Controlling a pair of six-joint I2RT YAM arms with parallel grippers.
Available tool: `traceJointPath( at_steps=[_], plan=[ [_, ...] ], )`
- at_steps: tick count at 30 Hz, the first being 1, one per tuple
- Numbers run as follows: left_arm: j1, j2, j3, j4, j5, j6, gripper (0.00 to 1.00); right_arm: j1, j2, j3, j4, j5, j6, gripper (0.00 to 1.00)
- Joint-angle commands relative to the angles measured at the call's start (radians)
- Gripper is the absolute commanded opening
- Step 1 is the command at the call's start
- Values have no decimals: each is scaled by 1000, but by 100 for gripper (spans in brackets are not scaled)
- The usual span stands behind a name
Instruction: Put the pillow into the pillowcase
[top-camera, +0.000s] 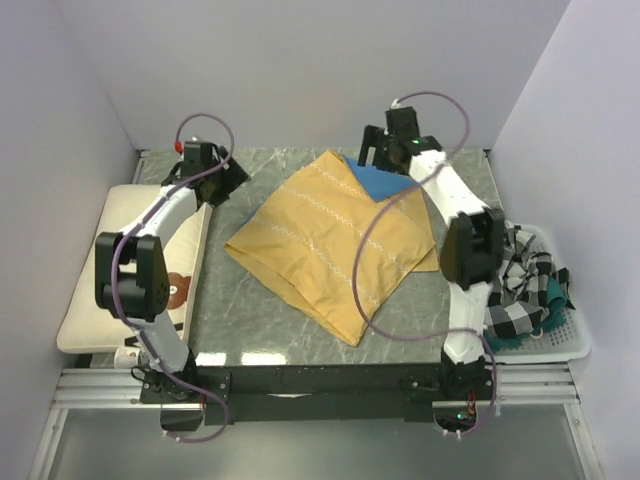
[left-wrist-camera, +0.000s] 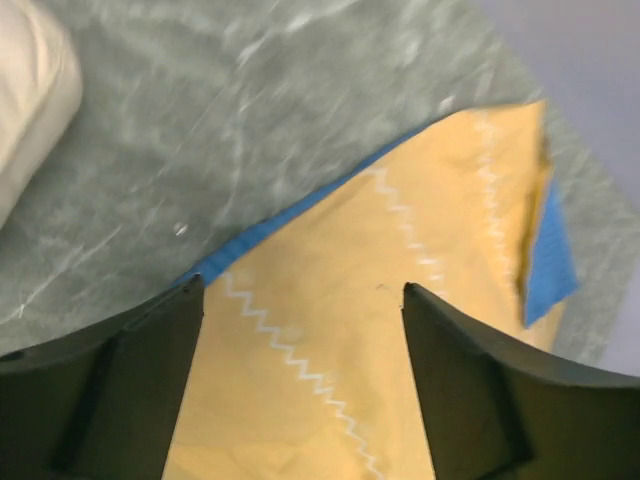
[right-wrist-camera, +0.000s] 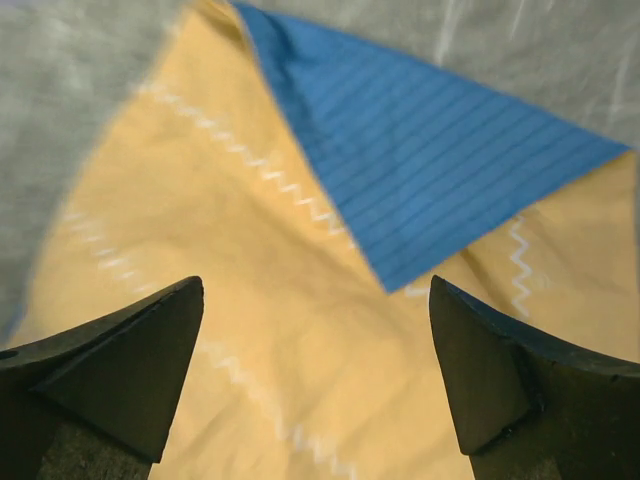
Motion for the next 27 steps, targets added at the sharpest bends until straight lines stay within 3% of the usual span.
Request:
traceJointPath(
  at_steps=[1,4,10,14,19,22,25,27],
  plan=[
    [-20,-144,78,-13,24,36,89,22,-403,-184,145,63,32,100],
    [-72,-222,42,-78,-52,56,88,26,-500,-378,201,119,39,100],
    [-415,-323,-164,-72,-250,14,77,23,-540,-588,251,97,87,97],
    [-573,-329,-313,43,-278,-19,78,26,-534,-683,288,128,87,97],
    [-777,-208,-285,97,-312,49,91,-39,-408,-654,271,137,134,98],
    [-854,-95,-204,36,-397,72,92,-81,-342,-608,262,137,171,97],
    [-887,22,-134,-46,-471,66,88,-113,-283,-550,242,136,205,97],
    [-890,86,-115,-73,-494,44,77,-122,-252,-507,232,136,222,97]
  ],
)
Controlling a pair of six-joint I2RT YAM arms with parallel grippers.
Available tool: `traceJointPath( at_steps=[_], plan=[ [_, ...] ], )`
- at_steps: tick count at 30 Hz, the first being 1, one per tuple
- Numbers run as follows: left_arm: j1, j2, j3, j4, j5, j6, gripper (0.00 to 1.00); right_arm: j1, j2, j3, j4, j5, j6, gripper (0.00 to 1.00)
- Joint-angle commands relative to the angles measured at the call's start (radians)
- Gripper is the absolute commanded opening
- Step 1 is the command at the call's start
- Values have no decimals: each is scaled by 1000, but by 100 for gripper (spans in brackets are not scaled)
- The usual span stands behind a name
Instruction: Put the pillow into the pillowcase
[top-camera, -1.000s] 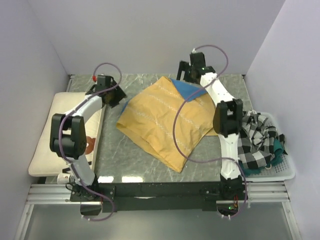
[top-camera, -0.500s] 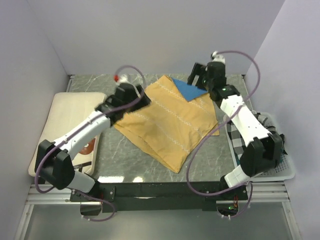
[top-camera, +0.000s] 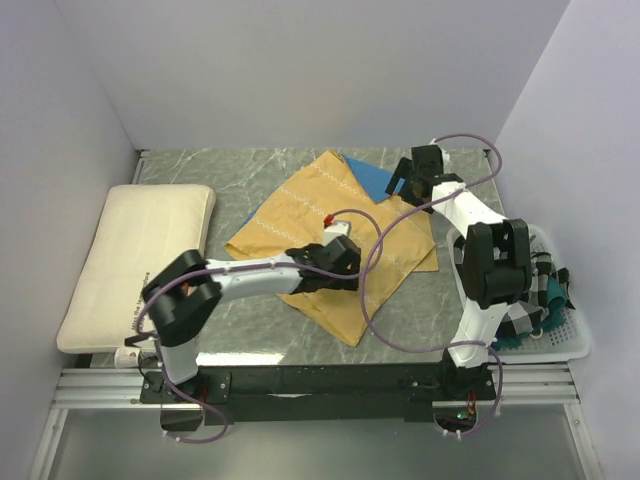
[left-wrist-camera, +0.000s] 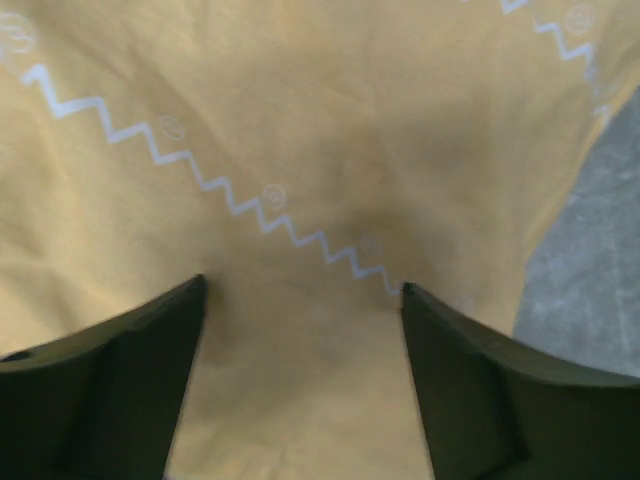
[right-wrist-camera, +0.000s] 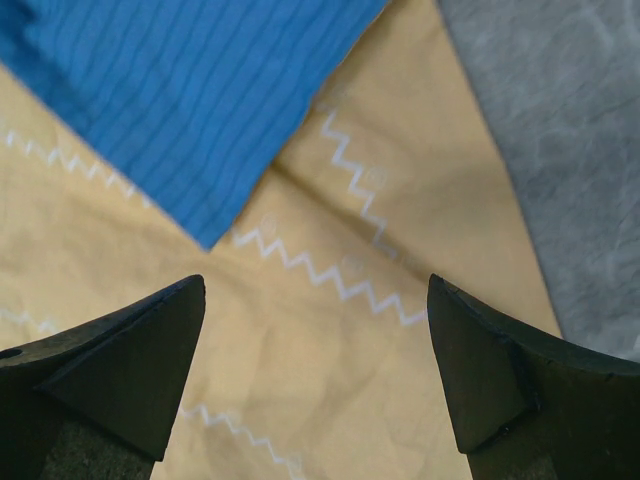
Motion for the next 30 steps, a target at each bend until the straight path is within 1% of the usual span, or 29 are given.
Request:
traceJointPath(
  at_steps=[1,2,3,5,6,9,10,13,16,17,20,21,22,23,25,26,27,28,30],
  plan=[
    [-8,103,59,-75,-137,-8,71,-32,71,113,-4,18,61,97],
    [-8,119,45,-77,-144,-13,64,-35,86,134,-4,17,71,97],
    [-6,124,39,-83,-153,-28,46,-38,112,147,-8,18,74,97],
    [-3,123,19,-109,-185,-46,28,-41,137,174,-13,9,86,97],
    [0,117,7,-117,-191,-53,15,-41,162,182,-18,3,89,97],
    [35,63,-62,-121,-182,-74,1,-41,198,202,-19,-22,106,96],
    [61,45,-111,-115,-173,-79,1,-41,205,199,-16,-23,115,96],
    [109,-31,-189,-94,-144,-96,1,-41,225,190,2,-37,127,96],
    [139,-78,-228,-80,-125,-97,1,-39,254,196,7,-55,143,95],
    [144,-92,-231,-77,-118,-90,1,-38,260,200,10,-63,144,93],
    [147,-94,-219,-75,-104,-76,1,-36,286,225,4,-62,149,84],
    [146,-92,-211,-81,-102,-73,1,-36,292,233,-7,-63,147,78],
    [146,-94,-199,-89,-98,-70,1,-36,298,243,-13,-66,135,70],
    [146,-100,-194,-89,-92,-62,1,-35,306,269,-24,-63,129,59],
    [146,-112,-184,-94,-78,-53,1,-35,347,309,-73,-59,111,53],
    [146,-123,-177,-98,-76,-44,1,-36,364,359,-96,-56,105,47],
    [146,-127,-171,-103,-73,-39,1,-36,389,378,-126,-54,100,43],
    [146,-132,-162,-106,-75,-36,1,-35,395,390,-130,-52,97,42],
    [146,-147,-154,-117,-64,-24,2,-36,412,410,-127,-46,94,42]
  ],
)
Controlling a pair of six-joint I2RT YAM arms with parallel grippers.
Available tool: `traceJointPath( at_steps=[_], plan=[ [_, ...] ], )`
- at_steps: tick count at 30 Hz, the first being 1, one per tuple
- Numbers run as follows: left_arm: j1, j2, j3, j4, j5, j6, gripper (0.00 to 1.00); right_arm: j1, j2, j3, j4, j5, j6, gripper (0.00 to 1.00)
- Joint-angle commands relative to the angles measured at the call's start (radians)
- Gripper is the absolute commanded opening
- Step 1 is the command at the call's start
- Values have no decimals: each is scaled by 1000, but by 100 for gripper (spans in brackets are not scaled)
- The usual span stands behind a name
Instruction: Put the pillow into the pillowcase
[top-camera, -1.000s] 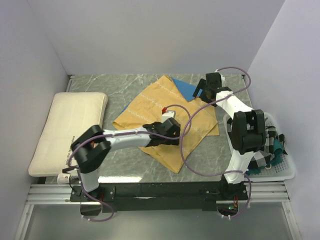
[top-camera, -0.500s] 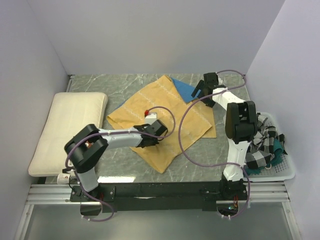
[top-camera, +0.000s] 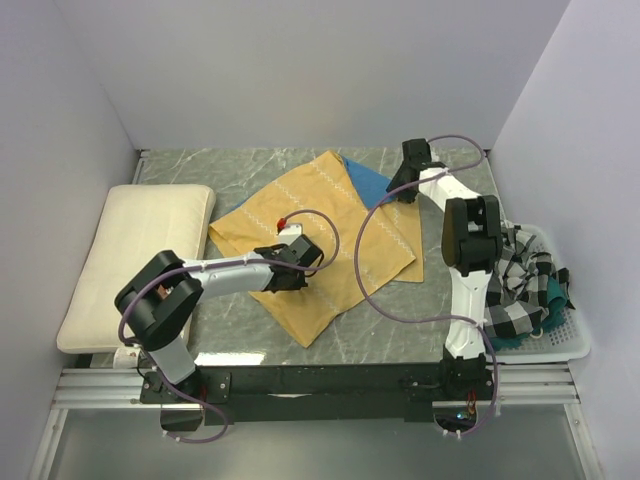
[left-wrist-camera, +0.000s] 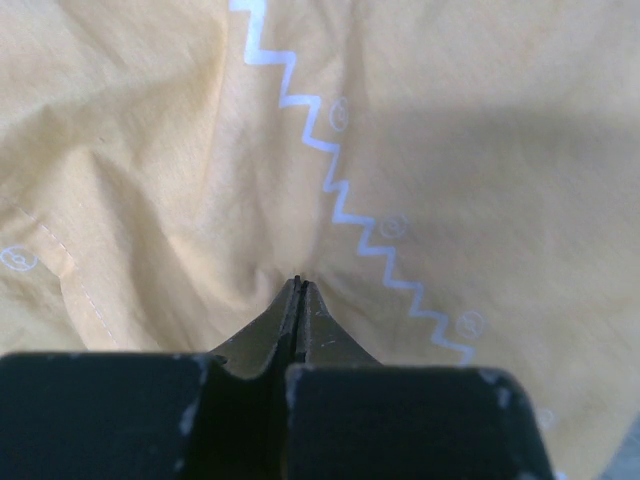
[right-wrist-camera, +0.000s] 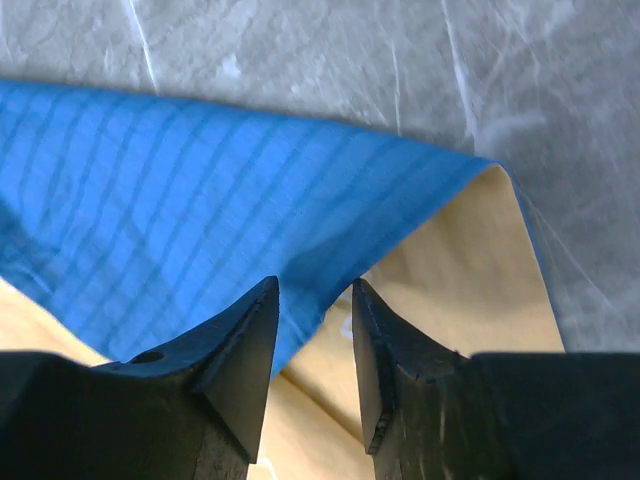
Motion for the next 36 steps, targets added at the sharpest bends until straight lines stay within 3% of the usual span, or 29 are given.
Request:
traceJointPath(
  at_steps=[1,4,11,15,20,26,35,36],
  plan=[
    [-5,-70,56,-32,37,42,2,4,45,80,-55,17,-22,42],
    [-5,-83,67,-38,52,56,2,3,93,160,-98,3,-20,39],
    [-5,-75,91,-53,63,89,1,-2,130,250,-126,12,-22,0],
    [-5,-35,105,-39,83,106,1,-23,165,364,-172,61,-31,0],
    [-5,69,131,-4,149,128,1,-46,228,671,-249,150,-65,0],
    [-6,200,203,20,227,149,1,-57,162,680,-100,278,-123,0],
    [-15,401,484,-4,317,207,1,-80,170,781,34,365,-191,0],
    [-15,408,517,-3,340,204,3,-85,167,778,31,361,-188,12]
  ],
)
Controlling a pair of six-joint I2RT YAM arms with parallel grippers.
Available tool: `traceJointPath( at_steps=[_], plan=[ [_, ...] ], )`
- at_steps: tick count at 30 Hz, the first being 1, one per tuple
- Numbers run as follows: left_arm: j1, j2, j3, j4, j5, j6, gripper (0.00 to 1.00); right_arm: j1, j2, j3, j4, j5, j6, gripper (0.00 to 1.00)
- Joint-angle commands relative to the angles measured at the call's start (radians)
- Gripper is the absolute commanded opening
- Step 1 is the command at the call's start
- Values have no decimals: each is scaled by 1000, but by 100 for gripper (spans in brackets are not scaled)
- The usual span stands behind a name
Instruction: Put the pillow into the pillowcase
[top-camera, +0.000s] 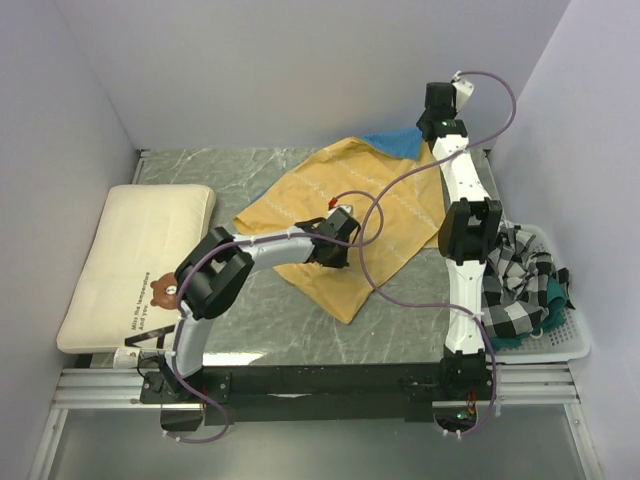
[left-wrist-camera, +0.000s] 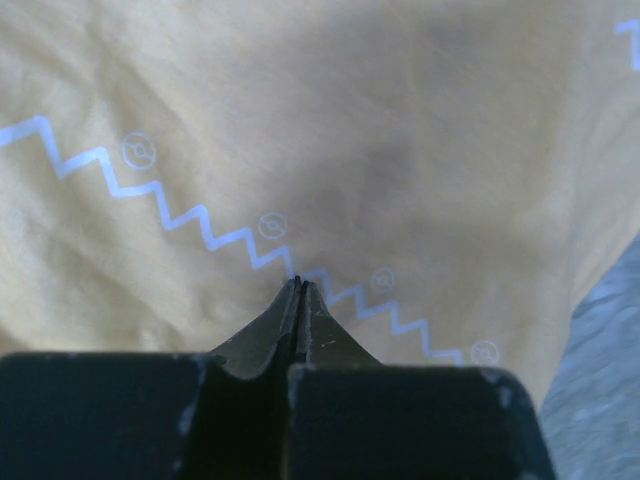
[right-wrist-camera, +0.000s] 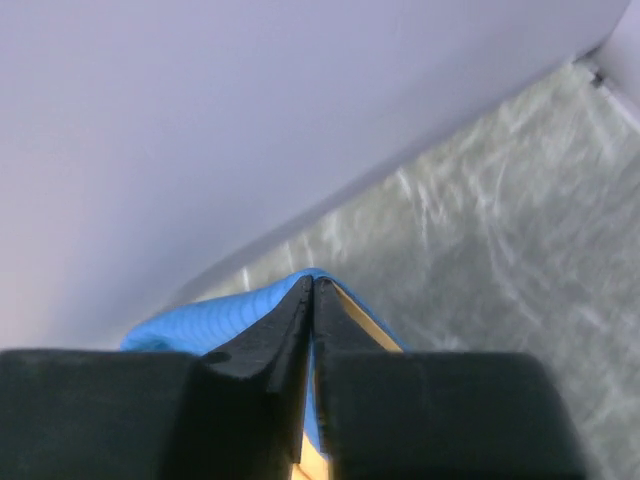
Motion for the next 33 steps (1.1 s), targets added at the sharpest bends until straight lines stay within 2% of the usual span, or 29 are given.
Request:
traceJointPath(
  at_steps=[1,2,3,4,5,7,8,12,13,16,18,19,21,22,23,26,31,33],
  plan=[
    [-11,67,93,-18,93,26,6,-21,-67,50,83,28,-28,26],
    [-9,66,116,-19,92,22,12,-20,-81,36,78,13,-27,37],
    [-11,58,124,-28,74,19,15,-15,-99,-5,72,2,-23,54],
    [-9,34,130,-32,60,17,18,-12,-142,-35,64,-9,-20,62],
    [-6,17,133,-36,46,15,31,-11,-165,-64,58,-44,-19,68],
    [3,-46,126,-56,-9,-9,41,3,-240,-148,38,-74,-7,84],
    [14,-75,111,-62,-31,-20,53,11,-265,-179,32,-99,-8,87],
    [52,-264,28,-105,-185,-121,78,44,-399,-373,38,-171,4,93],
    [63,-349,9,-120,-272,-186,81,64,-443,-404,46,-188,6,93],
    [141,-512,-70,-215,-391,-334,91,101,-498,-486,14,-228,6,93],
    [239,-610,-120,-300,-440,-412,99,156,-532,-573,9,-242,-7,93],
    [277,-638,-136,-318,-466,-425,99,179,-576,-614,32,-246,-13,93],
    [424,-701,-179,-306,-503,-385,99,258,-627,-746,64,-239,-30,93],
    [481,-709,-181,-311,-509,-373,99,285,-670,-788,87,-245,-30,93],
    [608,-710,-172,-312,-487,-354,100,310,-690,-829,104,-252,-27,93],
    [786,-675,-147,-308,-459,-295,99,399,-767,-1007,149,-242,-25,93],
    [900,-473,-88,-309,-470,-245,100,518,-839,-1145,190,-249,-31,93],
    [961,-381,-81,-279,-384,-207,99,545,-850,-1173,183,-233,-48,93]
  ],
)
